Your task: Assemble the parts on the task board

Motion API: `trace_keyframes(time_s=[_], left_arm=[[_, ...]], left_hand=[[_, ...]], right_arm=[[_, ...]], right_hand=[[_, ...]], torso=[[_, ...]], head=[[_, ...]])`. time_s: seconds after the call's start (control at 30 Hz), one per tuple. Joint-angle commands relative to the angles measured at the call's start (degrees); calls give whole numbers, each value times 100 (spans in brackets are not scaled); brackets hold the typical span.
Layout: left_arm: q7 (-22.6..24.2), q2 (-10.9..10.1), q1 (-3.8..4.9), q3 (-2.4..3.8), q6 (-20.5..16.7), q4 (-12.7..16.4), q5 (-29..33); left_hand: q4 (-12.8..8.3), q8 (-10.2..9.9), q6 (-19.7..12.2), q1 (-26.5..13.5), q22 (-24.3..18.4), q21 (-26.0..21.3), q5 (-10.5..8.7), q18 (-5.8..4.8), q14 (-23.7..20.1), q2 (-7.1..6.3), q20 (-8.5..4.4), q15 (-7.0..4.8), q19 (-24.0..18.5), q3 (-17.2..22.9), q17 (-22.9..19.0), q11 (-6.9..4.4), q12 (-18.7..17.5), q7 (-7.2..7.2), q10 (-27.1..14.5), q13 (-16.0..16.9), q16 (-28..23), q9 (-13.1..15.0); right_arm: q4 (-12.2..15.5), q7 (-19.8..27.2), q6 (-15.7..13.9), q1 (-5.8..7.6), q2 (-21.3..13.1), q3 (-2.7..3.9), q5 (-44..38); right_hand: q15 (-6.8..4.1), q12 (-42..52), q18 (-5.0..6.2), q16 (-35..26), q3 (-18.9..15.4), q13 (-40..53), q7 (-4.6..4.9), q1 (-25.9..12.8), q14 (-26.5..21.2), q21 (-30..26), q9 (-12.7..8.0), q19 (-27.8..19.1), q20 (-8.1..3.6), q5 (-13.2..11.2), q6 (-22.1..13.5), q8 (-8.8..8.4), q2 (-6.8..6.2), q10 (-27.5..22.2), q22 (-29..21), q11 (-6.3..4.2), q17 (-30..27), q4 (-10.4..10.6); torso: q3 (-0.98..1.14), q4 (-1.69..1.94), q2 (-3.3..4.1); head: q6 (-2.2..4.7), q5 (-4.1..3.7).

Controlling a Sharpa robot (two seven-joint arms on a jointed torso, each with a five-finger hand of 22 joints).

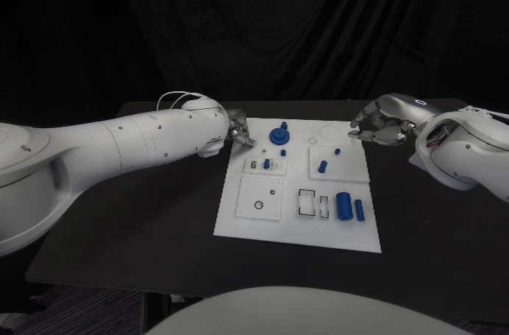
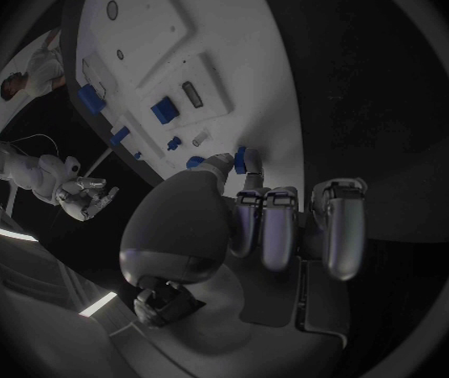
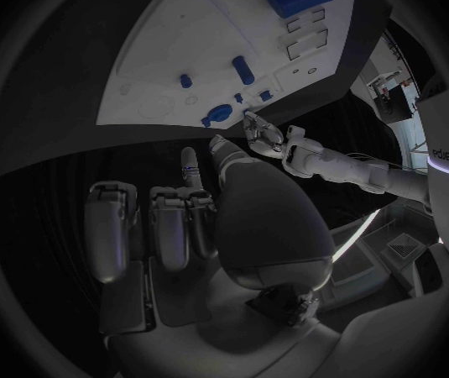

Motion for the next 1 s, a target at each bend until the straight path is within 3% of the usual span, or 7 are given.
trace_keyframes(time_s=[0.03,0.27,0.5,0.73,1.0], left_arm=[[100,-10,-15,3,33,20,-23],[137,-35,-16,3,-13,53,-23],[144,-122,-16,3,-139,184,-23],[91,-354,-15,3,-471,550,769],[-30,-721,-14,3,-661,1176,1051]], left_hand=[[-11,-21,28,48,1059,-27,1,111,614,3,24,17,128,70,1510,0,16,-9,603,1494,15,-8],[-38,-33,42,54,1066,-32,166,112,614,-49,17,11,129,293,1510,-5,16,-11,603,1494,15,1],[-34,-27,58,37,1073,-26,198,109,614,-68,16,10,136,339,1510,-5,16,-11,603,1494,15,7],[-56,29,158,16,1081,-28,329,109,614,-161,4,-7,140,539,1510,-28,16,-40,603,1494,15,56],[-80,47,173,-2,1071,-52,418,115,614,-232,-7,-18,125,639,1510,-39,16,-49,603,1494,15,85]], right_arm=[[2,-117,28,-16,-6,5,-11],[0,-128,44,-17,-2,5,-11],[5,-139,53,-17,-12,5,-11],[15,-164,66,-17,-39,5,-11],[19,-189,83,-16,-63,5,-11]], right_hand=[[40,15,40,17,-7,1508,6,54,590,-39,-9,320,29,23,36,-25,25,598,1335,24,1509,-40],[39,15,41,17,3,1508,5,69,590,-42,-10,318,29,25,38,-28,36,598,1334,22,1509,-54],[39,15,42,17,8,1508,4,77,590,-47,-11,316,28,25,39,-31,41,598,1332,22,1509,-63],[39,15,42,17,9,1508,4,79,590,-46,-11,316,28,25,39,-31,41,598,1332,22,1509,-65],[38,15,43,17,18,1508,2,95,590,-50,-13,314,28,26,42,-34,49,598,1331,20,1509,-82]], torso=[[-2,2,0],[-1,3,-1],[0,3,0],[1,5,-1],[0,5,0]], head=[[1,0],[1,11],[1,12],[1,-2],[1,-5]])
